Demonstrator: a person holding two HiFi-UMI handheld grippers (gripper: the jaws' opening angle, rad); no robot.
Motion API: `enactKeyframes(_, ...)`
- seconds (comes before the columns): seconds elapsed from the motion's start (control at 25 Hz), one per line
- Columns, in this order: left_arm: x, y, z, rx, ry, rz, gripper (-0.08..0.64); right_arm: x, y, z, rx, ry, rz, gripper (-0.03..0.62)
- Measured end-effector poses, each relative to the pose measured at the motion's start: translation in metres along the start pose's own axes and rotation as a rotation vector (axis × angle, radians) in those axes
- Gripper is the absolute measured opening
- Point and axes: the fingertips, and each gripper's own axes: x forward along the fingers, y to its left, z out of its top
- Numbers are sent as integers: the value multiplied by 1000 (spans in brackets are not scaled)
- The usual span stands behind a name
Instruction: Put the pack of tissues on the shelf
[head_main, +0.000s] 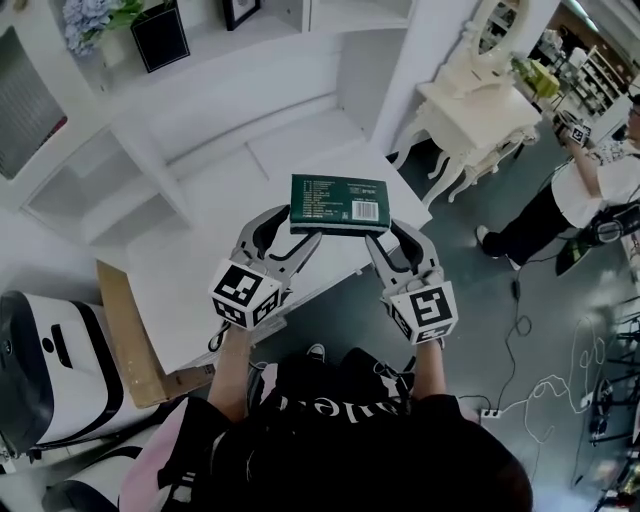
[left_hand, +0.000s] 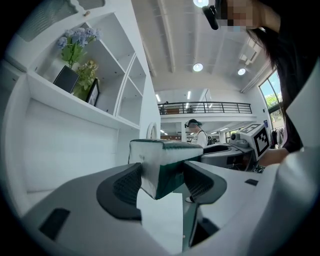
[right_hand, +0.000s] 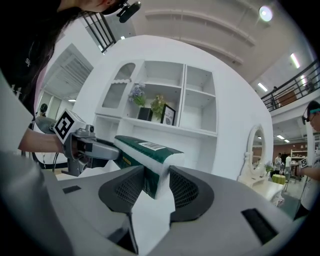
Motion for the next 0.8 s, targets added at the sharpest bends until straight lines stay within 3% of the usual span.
enactKeyframes(0.2, 32, 14, 19, 1, -10, -5, 276, 17, -32, 15, -15, -7, -6, 183)
enactKeyframes(0.52, 50, 21, 16, 16, -32, 29, 275, 30, -50, 11, -50, -46, 29, 183)
enactKeyframes(0.8, 123, 61, 43, 39, -38, 100, 275, 87, -125, 25, -55, -100, 92, 183)
